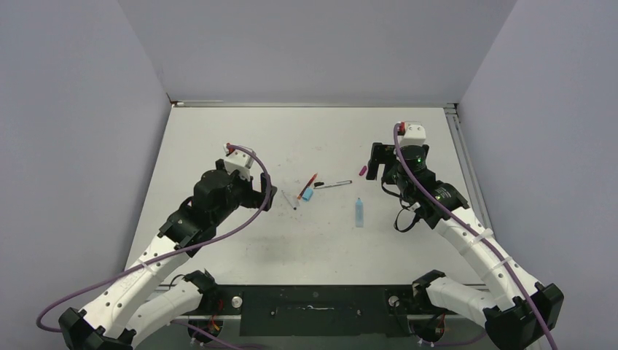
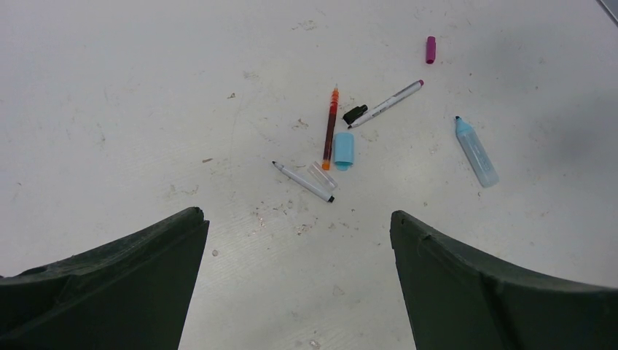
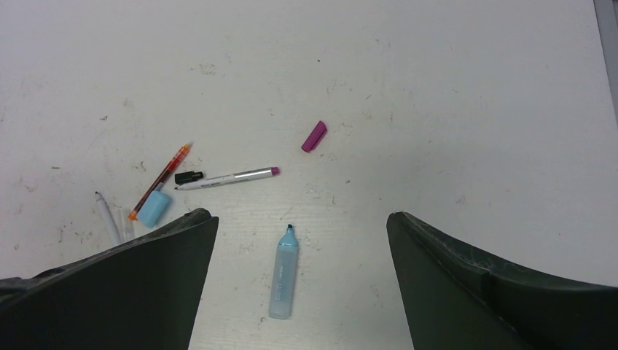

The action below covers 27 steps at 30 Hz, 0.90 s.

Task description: Insert the pens into the pen caps

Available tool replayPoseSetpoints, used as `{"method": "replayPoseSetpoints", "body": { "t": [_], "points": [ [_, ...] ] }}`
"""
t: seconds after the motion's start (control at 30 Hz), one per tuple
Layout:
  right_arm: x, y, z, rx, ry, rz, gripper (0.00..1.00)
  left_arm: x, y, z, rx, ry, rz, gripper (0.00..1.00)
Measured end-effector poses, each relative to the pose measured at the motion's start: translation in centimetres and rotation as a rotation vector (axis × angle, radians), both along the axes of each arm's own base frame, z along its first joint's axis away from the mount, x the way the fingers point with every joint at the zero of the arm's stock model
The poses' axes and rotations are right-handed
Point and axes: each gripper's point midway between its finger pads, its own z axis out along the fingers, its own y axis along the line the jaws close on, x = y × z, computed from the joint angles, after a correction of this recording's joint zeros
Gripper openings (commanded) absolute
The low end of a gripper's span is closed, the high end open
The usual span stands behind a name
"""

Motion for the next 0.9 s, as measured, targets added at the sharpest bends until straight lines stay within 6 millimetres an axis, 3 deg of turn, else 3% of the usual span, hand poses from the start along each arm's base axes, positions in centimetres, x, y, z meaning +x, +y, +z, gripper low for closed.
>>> {"method": "replayPoseSetpoints", "body": {
  "t": [0.27, 0.9],
  "points": [
    [-0.6, 0.4, -1.0, -0.007, 0.046, 0.024, 0.90, -0.2, 0.3, 0.7, -0.011, -0.020, 0.007, 0.96],
    [-3.0, 4.9, -8.6, -0.056, 0.297, 0.118, 0.94, -0.4, 0.5, 1.2, -0.022, -0.038, 0.008, 0.96]
  ]
}}
